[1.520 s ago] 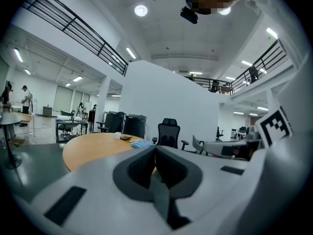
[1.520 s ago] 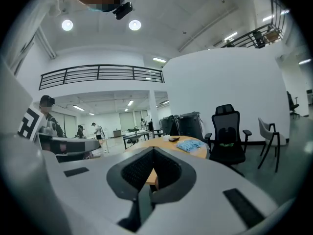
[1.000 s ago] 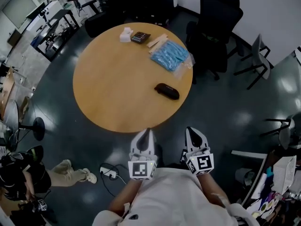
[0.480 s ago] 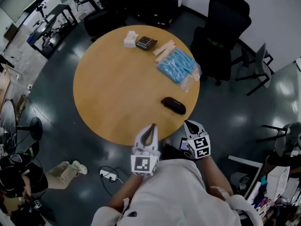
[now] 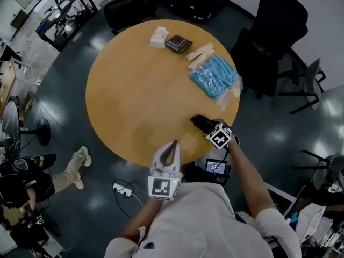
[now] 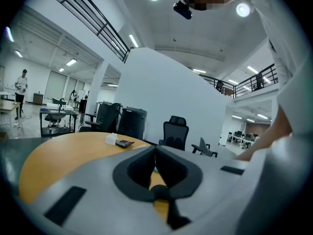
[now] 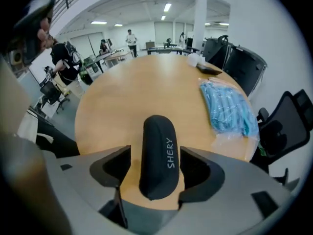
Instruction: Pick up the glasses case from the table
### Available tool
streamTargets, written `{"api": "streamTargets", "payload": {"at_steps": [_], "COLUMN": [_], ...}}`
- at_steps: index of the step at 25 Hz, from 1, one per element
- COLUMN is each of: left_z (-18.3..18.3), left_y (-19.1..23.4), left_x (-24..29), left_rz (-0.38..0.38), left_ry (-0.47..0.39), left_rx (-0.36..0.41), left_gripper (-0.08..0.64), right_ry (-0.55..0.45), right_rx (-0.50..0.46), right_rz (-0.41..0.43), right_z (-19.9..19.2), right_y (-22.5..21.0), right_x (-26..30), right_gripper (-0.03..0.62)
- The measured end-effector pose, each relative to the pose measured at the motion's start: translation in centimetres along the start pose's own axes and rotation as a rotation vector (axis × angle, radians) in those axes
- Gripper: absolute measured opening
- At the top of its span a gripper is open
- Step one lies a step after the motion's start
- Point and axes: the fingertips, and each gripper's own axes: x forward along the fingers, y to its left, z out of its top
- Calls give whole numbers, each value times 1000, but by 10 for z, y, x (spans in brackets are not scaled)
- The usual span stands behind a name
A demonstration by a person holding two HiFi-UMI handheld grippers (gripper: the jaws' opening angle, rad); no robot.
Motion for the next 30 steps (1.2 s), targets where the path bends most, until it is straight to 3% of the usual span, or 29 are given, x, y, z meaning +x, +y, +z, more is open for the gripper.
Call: {"api": "streamTargets", "payload": {"at_steps": [6,13,18,20,22,25,28,30], "left_z": [-8,-21,-9,-5,3,16,33,40], "left_y": [0,6,3,2,3,3,2,1], "left_x": [3,5,-1,-5,-7,-11,-17,-19], "left_rz": [28,52,61,64,65,71,70,62], "left_ry": [60,67,51,42,19,-28,-79,-107], "left_rx": [-37,-13,4,3,5,9,15,20], "left_gripper": [8,8,8,8,8,8,8,8], "right_ry": [175,195,152,54,-109,-448,-826,-1011], "right_rx": [-138,-163,-155,-79,31,177,242,271], "right_rz": [52,89,0,-33,-61,-124,-201,-237], "right_z": [-8,-7,-4,7,26,57,81,88], "right_y": [-10,-6,-13,-16,-17,-14,9,32], "right_x": [49,61,49,28,-9,-93,-197,-253], "right_gripper": [315,328,333,333,333,333,333,333]}}
